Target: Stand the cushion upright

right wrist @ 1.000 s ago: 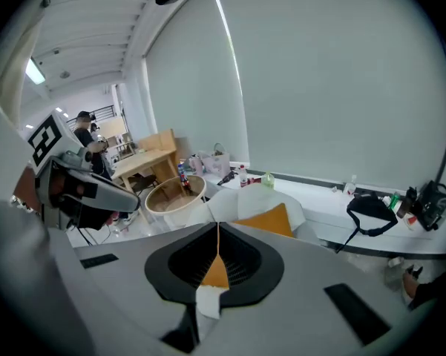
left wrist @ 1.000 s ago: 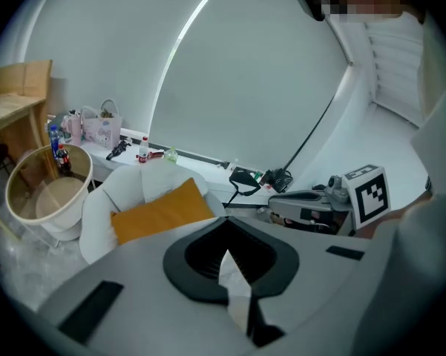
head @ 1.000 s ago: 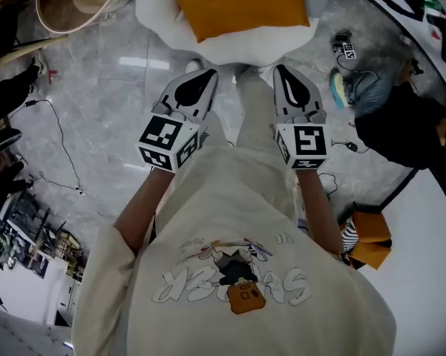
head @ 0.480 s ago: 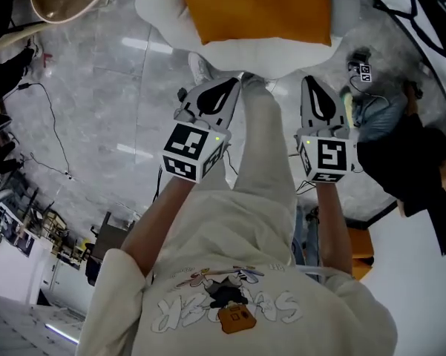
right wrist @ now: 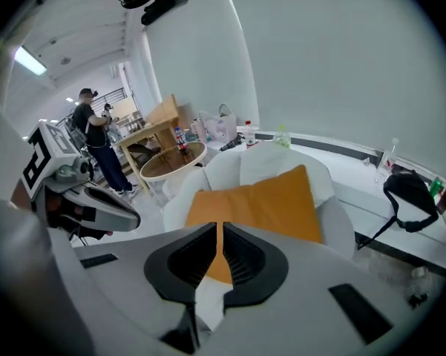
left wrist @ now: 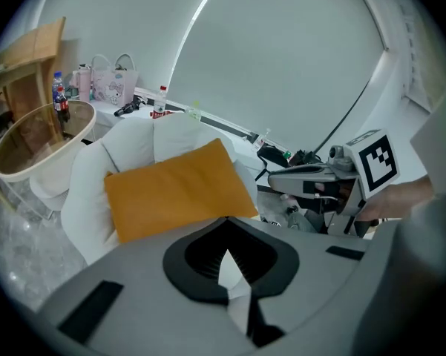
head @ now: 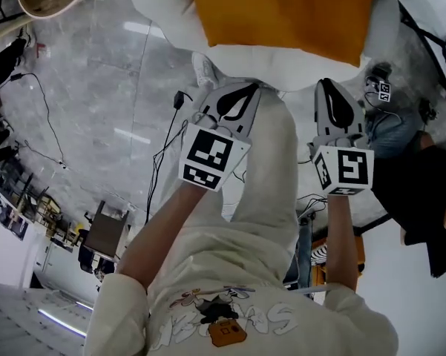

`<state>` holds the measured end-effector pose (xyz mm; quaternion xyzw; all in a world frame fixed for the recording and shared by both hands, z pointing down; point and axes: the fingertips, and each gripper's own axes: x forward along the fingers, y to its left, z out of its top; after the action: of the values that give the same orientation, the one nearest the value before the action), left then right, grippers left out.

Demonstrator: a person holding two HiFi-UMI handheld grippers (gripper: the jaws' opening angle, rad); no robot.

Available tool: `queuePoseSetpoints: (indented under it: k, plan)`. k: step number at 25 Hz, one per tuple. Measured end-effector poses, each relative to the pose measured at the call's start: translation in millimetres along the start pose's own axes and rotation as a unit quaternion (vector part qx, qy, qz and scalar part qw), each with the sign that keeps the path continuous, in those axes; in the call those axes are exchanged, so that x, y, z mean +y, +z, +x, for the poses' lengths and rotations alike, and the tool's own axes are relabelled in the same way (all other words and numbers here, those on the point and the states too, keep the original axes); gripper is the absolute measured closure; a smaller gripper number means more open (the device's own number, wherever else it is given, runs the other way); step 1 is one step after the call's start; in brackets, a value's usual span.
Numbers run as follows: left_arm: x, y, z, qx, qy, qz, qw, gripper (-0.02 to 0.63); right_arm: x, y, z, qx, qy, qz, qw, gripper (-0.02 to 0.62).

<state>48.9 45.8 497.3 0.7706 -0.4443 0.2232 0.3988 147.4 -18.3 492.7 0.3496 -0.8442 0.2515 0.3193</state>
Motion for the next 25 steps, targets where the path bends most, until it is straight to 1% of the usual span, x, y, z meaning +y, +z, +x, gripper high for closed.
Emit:
queuePoseSetpoints:
  k: [4,7,9,11,13,15,17,21,25]
  plan:
    - [17.2,-11.9,10.9,0.010,0.005,-0.001,0.9999,0.601,-0.9,-17.9,18.2,0.022,0.032,-0.031,0.999,0.569]
    - [23.1,-17.6,13.8,0.013,0.006,0.006,0.9999,0.601,-12.6,-27.0,21.6,0.035,0.034,-0.048,0.998,0.569]
    - [30.7,-16.7,24.2,0.014,0.003,0.014,0.9998,0.601,-28.6,-27.6,28.2,0.037,0.026,-0.052,0.998,0.568]
    - [34.0,-12.4,35.7,0.013,0.000,0.023,0.9997,0.601,-46.2,-27.6,30.5,0.038,0.012,-0.045,0.998,0.559]
    - [36.1,-10.5,48.9,0.016,-0.001,0.027,0.9995,0.601,-60.8,-32.6,31.5,0.041,-0.002,-0.026,0.999,0.528]
    - [42.3,-9.7,66.4,0.015,0.001,0.029,0.9995,0.601,-72.3,-43.5,38.7,0.043,-0.015,-0.011,0.999,0.480]
    - [51.9,-11.4,86.3,0.014,0.003,0.036,0.9992,0.601,-79.6,-59.2,53.0,0.048,-0.028,-0.006,0.998,0.464]
    - [70.6,-20.3,118.9,0.020,-0.001,0.049,0.9986,0.584,-86.9,-89.6,83.7,0.059,-0.043,0.001,0.997,0.441]
    - [82.4,-22.7,137.0,0.029,0.012,0.072,0.9969,0.539,-98.4,-99.5,97.7,0.060,-0.061,0.021,0.996,0.422]
